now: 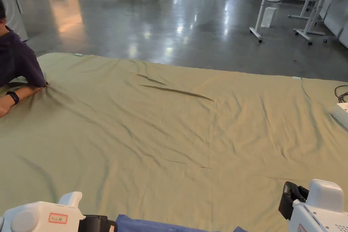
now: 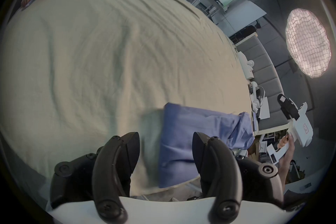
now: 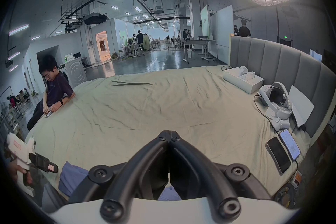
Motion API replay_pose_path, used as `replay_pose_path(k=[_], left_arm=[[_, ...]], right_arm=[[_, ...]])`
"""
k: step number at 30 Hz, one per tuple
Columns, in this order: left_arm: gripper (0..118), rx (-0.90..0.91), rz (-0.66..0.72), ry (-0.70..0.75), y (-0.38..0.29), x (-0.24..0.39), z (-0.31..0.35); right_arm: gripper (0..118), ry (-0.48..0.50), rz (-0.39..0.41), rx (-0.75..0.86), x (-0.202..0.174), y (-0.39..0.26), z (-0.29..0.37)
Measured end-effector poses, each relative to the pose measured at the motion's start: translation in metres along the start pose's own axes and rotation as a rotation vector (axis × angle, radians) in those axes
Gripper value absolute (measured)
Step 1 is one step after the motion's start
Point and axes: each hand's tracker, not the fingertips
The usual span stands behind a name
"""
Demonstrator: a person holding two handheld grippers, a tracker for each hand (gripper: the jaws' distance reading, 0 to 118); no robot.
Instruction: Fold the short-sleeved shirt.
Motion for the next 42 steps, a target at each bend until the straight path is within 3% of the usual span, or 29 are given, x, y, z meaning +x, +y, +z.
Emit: replay_pose_path(k=[4, 7, 11, 16, 18, 19, 20, 21, 22, 27, 31, 42], left_arm=[[64, -0.086, 0.052, -0.167, -0.011, -0.027, -0.031], [65, -0.019, 0.047, -0.244, -0.012, -0.038, -0.037], [66, -0.039, 0.138, -0.373, -0.01, -0.043, -0.043], [66, -0.088, 0.089, -0.478, -0.011, -0.036, -0.065], [64, -0.084, 0.107, -0.469, -0.012, -0.03, -0.071], [57, -0.081, 0.1, -0.467, -0.012, -0.027, -0.071], [44, -0.063, 0.068, -0.442, -0.012, -0.023, -0.069], [22, -0.057, 0.041, -0.401, -0.012, -0.019, -0.067], [18, -0.054, 0.009, -0.35, -0.014, -0.017, -0.066], [12, -0.042, 0.043, -0.332, -0.017, -0.003, -0.049], [12, -0.012, -0.013, -0.31, -0.013, 0.012, -0.017], [12, 0.089, -0.074, 0.032, 0.012, 0.03, 0.09]], right_arm=[[0, -0.003, 0.009, 0.004, -0.001, 0.002, 0.003], [0, -0.009, 0.009, 0.005, 0.0, 0.003, 0.004], [0, -0.016, 0.011, 0.0, 0.0, 0.003, 0.004], [0, -0.009, 0.005, -0.007, -0.005, 0.002, 0.004], [0, -0.009, 0.008, -0.008, -0.006, 0.001, 0.005], [0, -0.007, 0.008, -0.008, -0.007, 0.001, 0.006], [0, -0.006, 0.01, -0.009, -0.007, 0.001, 0.006], [0, -0.008, 0.012, -0.009, -0.007, 0.001, 0.006], [0, -0.011, 0.015, -0.008, -0.007, 0.001, 0.006], [0, -0.012, 0.015, -0.013, -0.006, 0.002, 0.004], [0, -0.006, 0.017, -0.015, -0.006, 0.002, 0.003], [0, 0.014, 0.021, -0.011, -0.008, 0.004, 0.0]])
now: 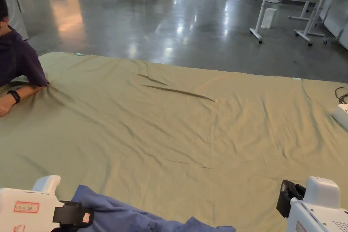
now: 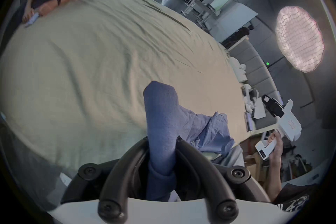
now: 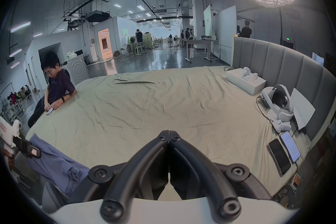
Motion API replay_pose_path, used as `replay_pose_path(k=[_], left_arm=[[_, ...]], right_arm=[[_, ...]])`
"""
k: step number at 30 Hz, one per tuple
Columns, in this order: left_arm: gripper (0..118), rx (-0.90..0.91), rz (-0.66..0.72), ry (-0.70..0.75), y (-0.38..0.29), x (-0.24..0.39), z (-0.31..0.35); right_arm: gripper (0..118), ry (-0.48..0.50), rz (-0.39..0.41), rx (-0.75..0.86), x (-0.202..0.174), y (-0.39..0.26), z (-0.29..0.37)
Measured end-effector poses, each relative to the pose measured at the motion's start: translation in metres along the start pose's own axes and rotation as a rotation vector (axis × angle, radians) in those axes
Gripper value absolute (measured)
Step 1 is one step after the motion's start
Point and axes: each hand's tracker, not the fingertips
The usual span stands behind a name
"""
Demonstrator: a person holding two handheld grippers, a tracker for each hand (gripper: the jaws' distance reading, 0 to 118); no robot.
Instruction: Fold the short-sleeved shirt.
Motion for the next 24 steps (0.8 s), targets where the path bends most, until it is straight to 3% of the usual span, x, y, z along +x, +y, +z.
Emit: replay_pose_path(k=[2, 7, 16, 24], left_arm=[[12, -0.007, 0.002, 0.075, 0.003, 0.011, 0.003], [12, -0.024, -0.032, 0.106, 0.0, 0.049, -0.007], [12, -0.065, -0.055, 0.043, -0.016, 0.131, -0.033], [12, -0.178, -0.069, -0.008, -0.034, 0.189, -0.109]], right_arm=[[0, 0.005, -0.001, -0.001, -0.001, -0.001, -0.001], [0, 0.012, -0.011, -0.005, 0.0, -0.003, -0.002], [0, 0.0, -0.028, -0.004, 0.009, -0.005, 0.001], [0, -0.016, -0.04, -0.006, 0.02, -0.008, 0.007]])
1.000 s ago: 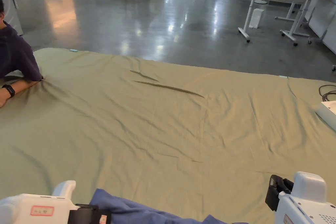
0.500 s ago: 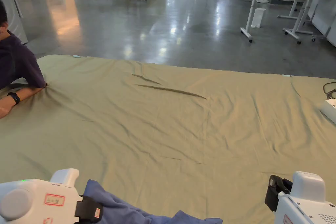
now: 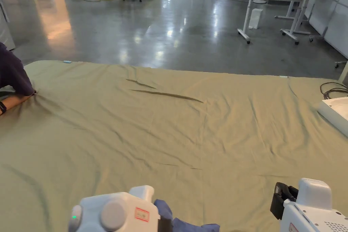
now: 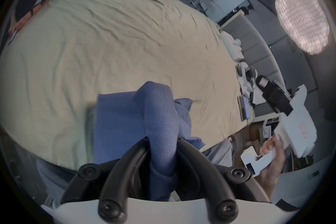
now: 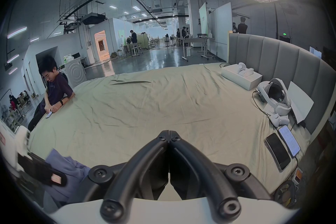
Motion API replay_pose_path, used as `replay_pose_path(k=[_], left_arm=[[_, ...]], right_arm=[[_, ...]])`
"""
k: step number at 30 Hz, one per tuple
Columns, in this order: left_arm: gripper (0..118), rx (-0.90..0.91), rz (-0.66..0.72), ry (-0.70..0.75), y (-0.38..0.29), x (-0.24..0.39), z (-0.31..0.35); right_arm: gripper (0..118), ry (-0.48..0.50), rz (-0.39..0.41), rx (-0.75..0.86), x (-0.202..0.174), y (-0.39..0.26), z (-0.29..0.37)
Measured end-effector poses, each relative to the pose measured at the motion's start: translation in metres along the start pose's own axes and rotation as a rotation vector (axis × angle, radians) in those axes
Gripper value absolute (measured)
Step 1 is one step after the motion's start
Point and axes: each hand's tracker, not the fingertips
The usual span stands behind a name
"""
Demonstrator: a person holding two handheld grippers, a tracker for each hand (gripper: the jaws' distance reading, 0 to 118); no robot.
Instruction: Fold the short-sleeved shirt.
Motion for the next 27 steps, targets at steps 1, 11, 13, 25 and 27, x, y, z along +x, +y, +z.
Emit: replay_pose_path(k=[1, 11, 13, 25, 27], left_arm=[[12, -0.025, -0.021, 0.009, -0.001, 0.007, -0.014], [50, -0.122, 0.1, -0.128, -0.008, 0.007, -0.079], [53, -0.103, 0.11, -0.2, -0.007, 0.003, -0.067], [13, -0.028, -0.001, -0.19, -0.012, -0.003, -0.046], [11, -0.062, 0.014, -0.242, -0.018, 0.002, -0.062]], right_arm=[[0, -0.003, -0.001, -0.001, 0.002, 0.0, 0.001], [0, -0.041, -0.023, -0.015, 0.018, -0.003, 0.004], [0, -0.044, -0.023, -0.017, 0.02, -0.003, 0.004], [0, -0.036, -0.027, -0.025, 0.017, -0.005, 0.003], [0, -0.036, -0.026, -0.027, 0.017, -0.005, 0.003]])
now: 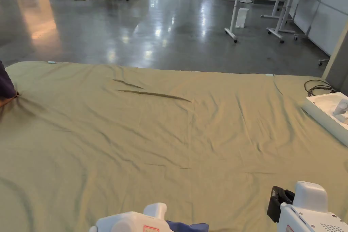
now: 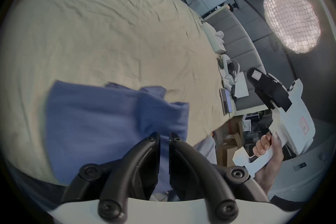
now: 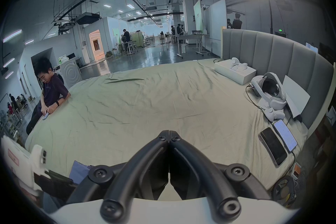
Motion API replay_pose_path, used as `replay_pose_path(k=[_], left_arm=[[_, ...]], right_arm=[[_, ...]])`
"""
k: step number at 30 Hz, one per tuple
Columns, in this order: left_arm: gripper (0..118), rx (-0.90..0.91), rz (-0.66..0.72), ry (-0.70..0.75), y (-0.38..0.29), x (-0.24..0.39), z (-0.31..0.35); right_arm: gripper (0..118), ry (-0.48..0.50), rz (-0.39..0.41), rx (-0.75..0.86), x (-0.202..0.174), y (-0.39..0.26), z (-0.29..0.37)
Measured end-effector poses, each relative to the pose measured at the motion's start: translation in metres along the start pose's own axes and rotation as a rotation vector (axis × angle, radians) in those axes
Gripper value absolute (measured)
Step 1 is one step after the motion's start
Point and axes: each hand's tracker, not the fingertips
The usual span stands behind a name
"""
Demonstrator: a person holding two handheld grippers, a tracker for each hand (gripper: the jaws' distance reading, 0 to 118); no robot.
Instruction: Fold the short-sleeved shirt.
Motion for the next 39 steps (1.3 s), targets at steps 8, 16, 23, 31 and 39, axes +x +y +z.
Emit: replay_pose_path(k=[8, 16, 23, 31, 39], left_arm=[[10, 0.01, -0.055, 0.055, -0.008, 0.005, -0.062], [10, 0.097, -0.113, 0.053, -0.006, 0.014, -0.04], [7, 0.519, -0.311, 0.131, 0.01, 0.035, 0.06], [7, 0.966, -0.505, 0.511, 0.012, 0.035, 0.146], [7, 1.14, -0.522, 0.651, -0.001, 0.017, 0.176]], right_arm=[[0, -0.007, -0.003, -0.014, 0.004, -0.003, -0.002], [0, -0.003, 0.003, -0.012, 0.002, -0.003, 0.0], [0, 0.015, 0.02, 0.056, -0.013, 0.015, 0.006], [0, 0.041, 0.057, 0.243, -0.04, 0.042, 0.024], [0, 0.027, 0.119, 0.381, -0.061, 0.054, 0.048]])
